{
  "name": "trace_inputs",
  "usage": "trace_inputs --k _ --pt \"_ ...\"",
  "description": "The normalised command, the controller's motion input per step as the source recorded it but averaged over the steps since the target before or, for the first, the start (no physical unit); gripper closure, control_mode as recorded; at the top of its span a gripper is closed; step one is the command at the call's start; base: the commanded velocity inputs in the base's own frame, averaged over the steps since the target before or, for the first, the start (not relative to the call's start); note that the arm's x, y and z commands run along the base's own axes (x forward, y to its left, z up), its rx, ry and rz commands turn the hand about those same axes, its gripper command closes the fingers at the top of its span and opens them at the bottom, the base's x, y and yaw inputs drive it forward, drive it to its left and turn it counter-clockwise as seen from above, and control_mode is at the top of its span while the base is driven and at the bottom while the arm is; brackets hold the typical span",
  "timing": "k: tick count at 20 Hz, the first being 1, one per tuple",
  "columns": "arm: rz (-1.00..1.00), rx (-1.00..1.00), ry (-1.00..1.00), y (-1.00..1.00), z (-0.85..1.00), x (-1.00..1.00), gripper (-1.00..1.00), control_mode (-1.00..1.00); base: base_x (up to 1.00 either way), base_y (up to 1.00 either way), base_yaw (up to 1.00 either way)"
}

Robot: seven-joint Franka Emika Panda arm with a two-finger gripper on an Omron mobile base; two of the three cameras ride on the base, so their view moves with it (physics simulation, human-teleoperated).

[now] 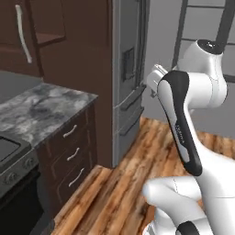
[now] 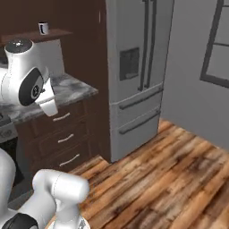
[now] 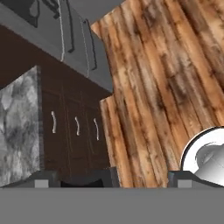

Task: There is a tray on the dining counter. Grab the cup, mug, and pitcher and place them on the tray. The pitcher may be placed next to the tray if it cannot fit the tray.

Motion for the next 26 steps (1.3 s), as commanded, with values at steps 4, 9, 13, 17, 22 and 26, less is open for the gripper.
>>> trace_inputs --k 4,9,13,17,22,26 --pt "0.0 0.0 0.0 0.0 0.0 0.0 -1.0 1.0 0.39 -0.09 0.95" --pt "0.0 0.0 0.0 0.0 0.0 0.0 -1.0 1.0 0.46 -0.68 0.71" --pt "0.0 0.0 0.0 0.0 0.0 0.0 -1.0 1.0 0.21 -1.0 0.47" --pt "0.0 0.0 0.0 0.0 0.0 0.0 -1.0 1.0 0.44 -0.98 0.26" --pt "0.0 0.0 0.0 0.0 0.0 0.0 -1.0 1.0 0.84 -0.36 0.15" --pt "0.0 0.0 0.0 0.0 0.0 0.0 -1.0 1.0 0.94 0.0 0.02"
